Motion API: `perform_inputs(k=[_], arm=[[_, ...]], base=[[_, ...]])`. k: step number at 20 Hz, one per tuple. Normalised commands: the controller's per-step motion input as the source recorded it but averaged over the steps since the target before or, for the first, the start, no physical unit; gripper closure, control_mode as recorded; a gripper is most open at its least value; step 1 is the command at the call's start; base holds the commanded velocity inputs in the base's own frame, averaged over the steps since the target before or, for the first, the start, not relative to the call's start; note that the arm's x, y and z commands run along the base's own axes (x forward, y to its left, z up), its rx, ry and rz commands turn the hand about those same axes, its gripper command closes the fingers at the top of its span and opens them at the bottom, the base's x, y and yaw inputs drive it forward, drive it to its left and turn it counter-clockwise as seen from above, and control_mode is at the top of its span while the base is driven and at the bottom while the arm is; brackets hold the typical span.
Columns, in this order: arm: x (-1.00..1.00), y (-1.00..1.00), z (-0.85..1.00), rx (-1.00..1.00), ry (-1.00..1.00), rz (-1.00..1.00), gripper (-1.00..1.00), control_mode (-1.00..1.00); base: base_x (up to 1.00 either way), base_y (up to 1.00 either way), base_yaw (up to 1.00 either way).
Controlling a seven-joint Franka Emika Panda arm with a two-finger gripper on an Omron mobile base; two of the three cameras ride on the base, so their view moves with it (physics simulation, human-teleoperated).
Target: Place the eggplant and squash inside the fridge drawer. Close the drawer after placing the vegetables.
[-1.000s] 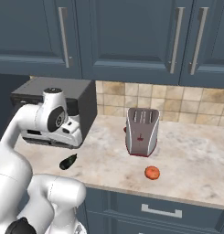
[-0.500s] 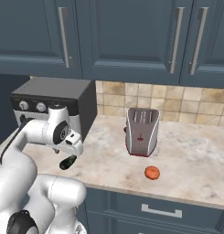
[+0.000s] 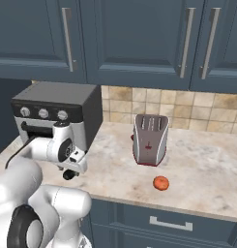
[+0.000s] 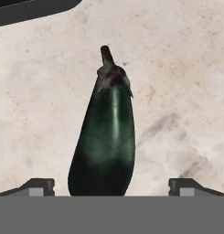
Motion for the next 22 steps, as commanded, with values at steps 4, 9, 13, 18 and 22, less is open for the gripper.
perform_inputs(k=[4,9,13,18,22], arm=[[0.22,-0.01,-0.37,0.0,0.04,0.0,-1.0,-1.0],[0.14,0.1,-0.34,0.0,0.06,0.0,1.0,-1.0],[-0.15,0.01,-0.24,0.0,0.0,-0.03,1.0,-1.0],[-0.02,-0.04,0.5,0.0,-0.04,-0.08,1.0,-1.0],[-0.11,-0.26,1.0,0.0,0.0,-0.08,1.0,-1.0]], base=[[0.0,0.0,0.0],[0.0,0.0,0.0],[0.0,0.0,0.0],[0.0,0.0,0.0],[0.0,0.0,0.0]])
